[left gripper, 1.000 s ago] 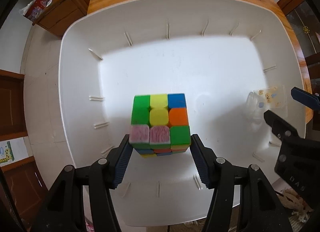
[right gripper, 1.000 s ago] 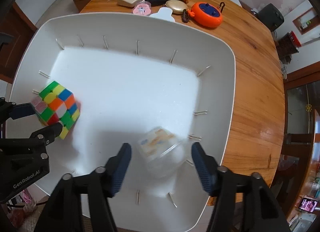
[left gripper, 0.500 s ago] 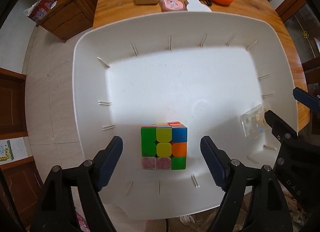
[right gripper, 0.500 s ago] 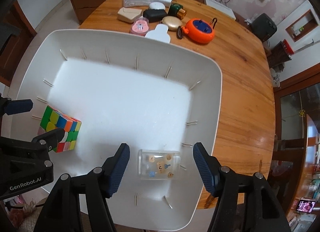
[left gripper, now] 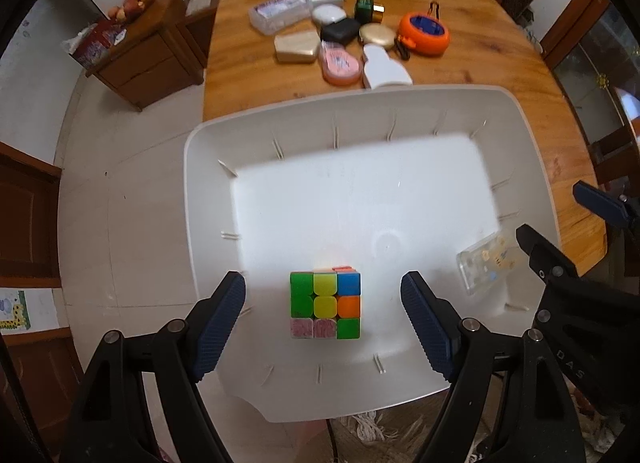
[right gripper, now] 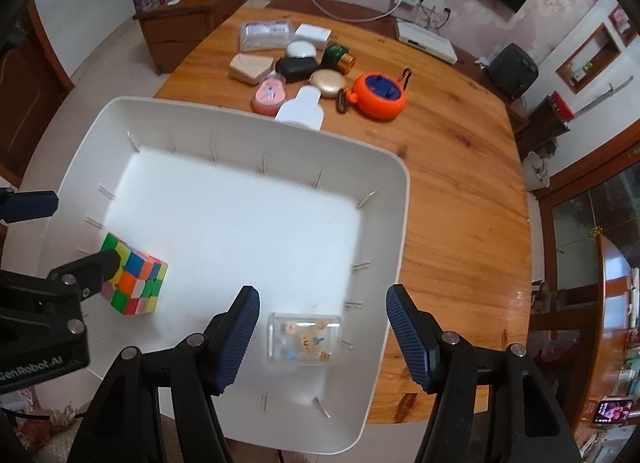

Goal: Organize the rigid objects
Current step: 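Lower the cube into the tray and open the left tool while the right tool releases the cup, then move both tools back toward the remaining items on the table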

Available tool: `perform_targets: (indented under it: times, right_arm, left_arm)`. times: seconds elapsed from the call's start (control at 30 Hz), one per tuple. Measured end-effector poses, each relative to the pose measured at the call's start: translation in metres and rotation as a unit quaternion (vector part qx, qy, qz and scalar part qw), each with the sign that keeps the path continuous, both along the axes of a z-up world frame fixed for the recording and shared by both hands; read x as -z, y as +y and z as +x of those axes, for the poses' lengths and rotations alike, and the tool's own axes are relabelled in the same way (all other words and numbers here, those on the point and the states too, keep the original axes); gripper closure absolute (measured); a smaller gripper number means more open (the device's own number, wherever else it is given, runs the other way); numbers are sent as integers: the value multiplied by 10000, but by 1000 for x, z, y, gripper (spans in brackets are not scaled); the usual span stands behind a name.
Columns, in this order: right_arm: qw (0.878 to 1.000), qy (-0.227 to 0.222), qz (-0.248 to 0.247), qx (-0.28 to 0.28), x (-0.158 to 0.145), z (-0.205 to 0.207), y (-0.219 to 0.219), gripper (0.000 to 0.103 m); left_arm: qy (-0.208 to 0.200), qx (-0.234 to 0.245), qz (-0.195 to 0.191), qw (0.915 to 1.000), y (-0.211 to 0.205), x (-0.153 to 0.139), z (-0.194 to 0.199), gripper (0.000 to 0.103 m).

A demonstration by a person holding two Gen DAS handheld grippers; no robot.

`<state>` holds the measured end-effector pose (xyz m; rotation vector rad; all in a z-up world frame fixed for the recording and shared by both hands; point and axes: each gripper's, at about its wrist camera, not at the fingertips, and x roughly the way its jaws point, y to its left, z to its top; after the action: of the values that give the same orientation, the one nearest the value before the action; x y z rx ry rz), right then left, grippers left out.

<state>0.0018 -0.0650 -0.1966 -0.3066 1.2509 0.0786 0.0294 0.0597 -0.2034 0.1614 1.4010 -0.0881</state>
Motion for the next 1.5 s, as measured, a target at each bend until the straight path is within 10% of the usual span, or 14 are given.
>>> perform_targets:
  times: [1.03,1.5]
  right_arm:
    - [9910,-1024,664,546,-109,37,-63,36]
    - [9927,-671,758,662,-94,137,-32,36]
  left_arm:
    - [-1256,-36,-65,9921,2,-125,63,20]
    - [-862,88,-286,9958,25,-106,170,20]
